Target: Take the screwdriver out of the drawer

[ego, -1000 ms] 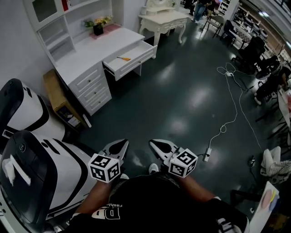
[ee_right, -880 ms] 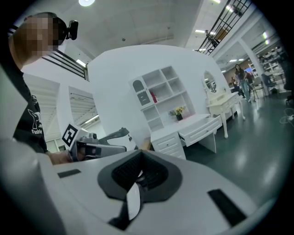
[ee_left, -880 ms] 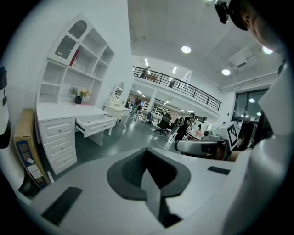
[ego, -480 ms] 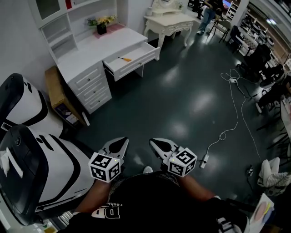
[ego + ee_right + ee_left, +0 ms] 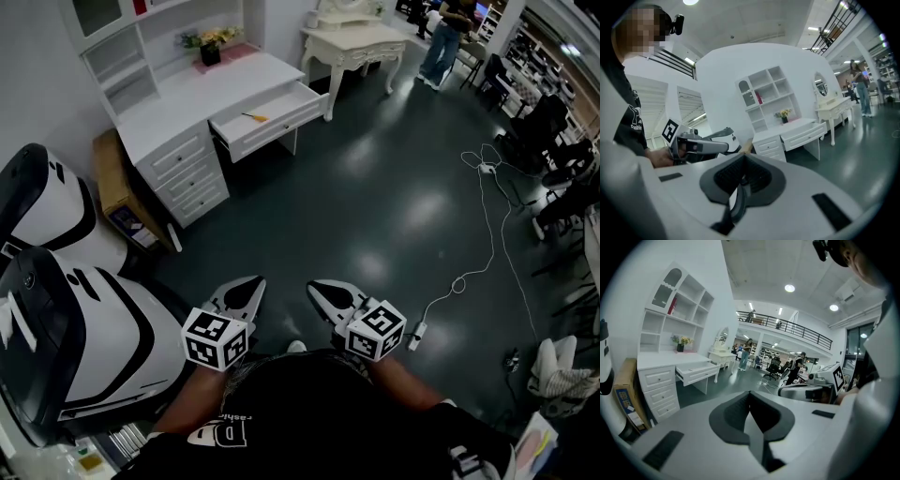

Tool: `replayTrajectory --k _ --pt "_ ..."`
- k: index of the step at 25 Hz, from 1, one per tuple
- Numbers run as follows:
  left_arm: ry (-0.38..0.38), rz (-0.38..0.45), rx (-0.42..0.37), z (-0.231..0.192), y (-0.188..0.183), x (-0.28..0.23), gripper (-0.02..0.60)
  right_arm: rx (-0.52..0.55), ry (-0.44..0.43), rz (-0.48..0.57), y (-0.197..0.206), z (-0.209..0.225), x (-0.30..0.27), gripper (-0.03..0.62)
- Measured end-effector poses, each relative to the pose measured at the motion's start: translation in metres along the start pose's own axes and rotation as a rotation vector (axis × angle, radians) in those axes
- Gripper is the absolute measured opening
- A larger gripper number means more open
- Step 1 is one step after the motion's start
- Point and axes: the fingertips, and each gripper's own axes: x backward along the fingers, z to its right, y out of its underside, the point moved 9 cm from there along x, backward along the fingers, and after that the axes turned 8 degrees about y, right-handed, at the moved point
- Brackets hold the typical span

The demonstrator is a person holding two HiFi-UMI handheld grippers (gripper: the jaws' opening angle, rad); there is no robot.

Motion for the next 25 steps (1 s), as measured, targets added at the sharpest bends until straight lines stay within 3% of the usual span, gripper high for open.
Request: replayTrajectory --k 11,18,25 --pt "-0.011 -0.030 0.005 0.018 0.002 -0.016 0.014 -0.036 -0.020 -0.007 0.010 0.013 0.011 0.009" --pt "-0.019 -0.041 0.026 0.003 0.007 -0.017 0.014 -0.037 -0.028 -0.014 0.013 0.013 -0.002 0.009" --pt "0.005 -0.018 0.023 -0.020 -0.012 -0.027 0.014 -0.040 0.010 -0.018 0.001 0.025 -0.023 0.009"
